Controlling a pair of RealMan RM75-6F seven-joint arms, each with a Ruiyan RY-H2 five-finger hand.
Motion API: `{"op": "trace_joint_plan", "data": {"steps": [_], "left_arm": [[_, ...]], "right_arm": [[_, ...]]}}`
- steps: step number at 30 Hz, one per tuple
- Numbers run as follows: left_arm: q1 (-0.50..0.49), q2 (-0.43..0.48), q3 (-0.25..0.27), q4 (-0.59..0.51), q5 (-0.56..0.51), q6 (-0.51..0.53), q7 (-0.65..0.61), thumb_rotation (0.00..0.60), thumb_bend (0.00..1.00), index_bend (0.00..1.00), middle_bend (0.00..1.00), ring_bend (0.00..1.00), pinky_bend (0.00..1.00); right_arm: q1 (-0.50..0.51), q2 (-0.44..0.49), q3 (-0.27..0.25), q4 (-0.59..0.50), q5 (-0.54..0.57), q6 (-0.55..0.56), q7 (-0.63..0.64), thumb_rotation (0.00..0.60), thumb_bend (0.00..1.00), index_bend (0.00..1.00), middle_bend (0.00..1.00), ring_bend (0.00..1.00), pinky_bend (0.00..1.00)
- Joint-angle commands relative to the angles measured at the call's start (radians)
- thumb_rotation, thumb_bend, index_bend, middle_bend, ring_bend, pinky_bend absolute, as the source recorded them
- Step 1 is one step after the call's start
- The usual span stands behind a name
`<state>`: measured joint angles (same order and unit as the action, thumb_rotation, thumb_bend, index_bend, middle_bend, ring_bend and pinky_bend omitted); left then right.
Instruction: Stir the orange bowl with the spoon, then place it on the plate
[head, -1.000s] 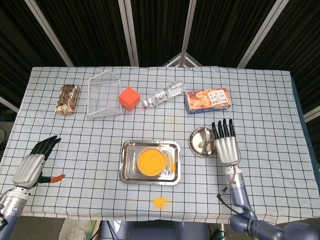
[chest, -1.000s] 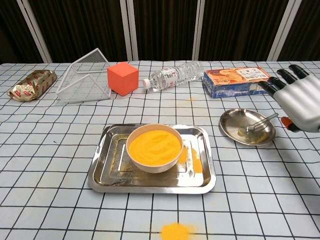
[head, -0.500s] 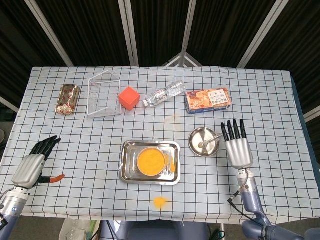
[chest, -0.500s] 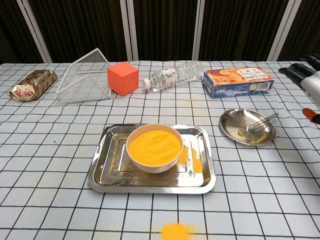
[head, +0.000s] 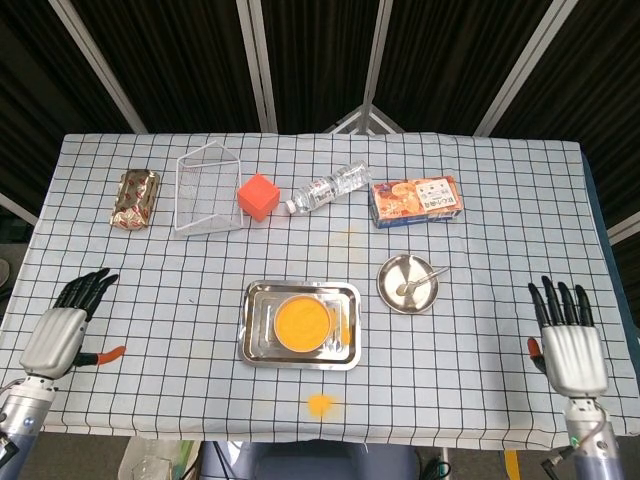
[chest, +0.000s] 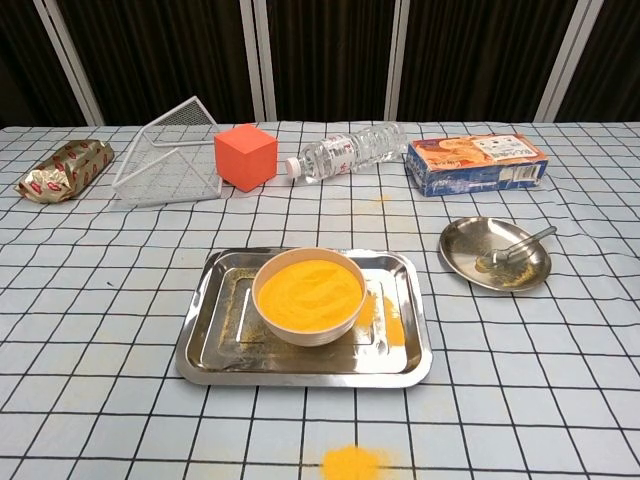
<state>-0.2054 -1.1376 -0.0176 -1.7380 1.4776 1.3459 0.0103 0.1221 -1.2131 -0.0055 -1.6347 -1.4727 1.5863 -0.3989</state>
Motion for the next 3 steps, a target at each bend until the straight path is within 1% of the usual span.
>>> {"op": "trace_joint_plan", "data": {"steps": [1,3], "left_arm": [[0.003,-0.01,0.002,0.007,0.009,0.006,0.014,0.6,0.0,0.0,0.0,0.0,0.02],[0.003,-0.014,0.004,0.012,0.017,0.009,0.025,0.6,0.0,0.0,0.0,0.0,0.02]], "right_arm": [[-0.068,0.041,-0.053,0.019,-0.104,0.09,0.081,0.6,0.4,0.0,0.0,0.0,0.0],[-0.083,0.041,-0.063,0.037,-0.152,0.127,0.1,0.6,0.4,0.0,0.0,0.0,0.0]]}}
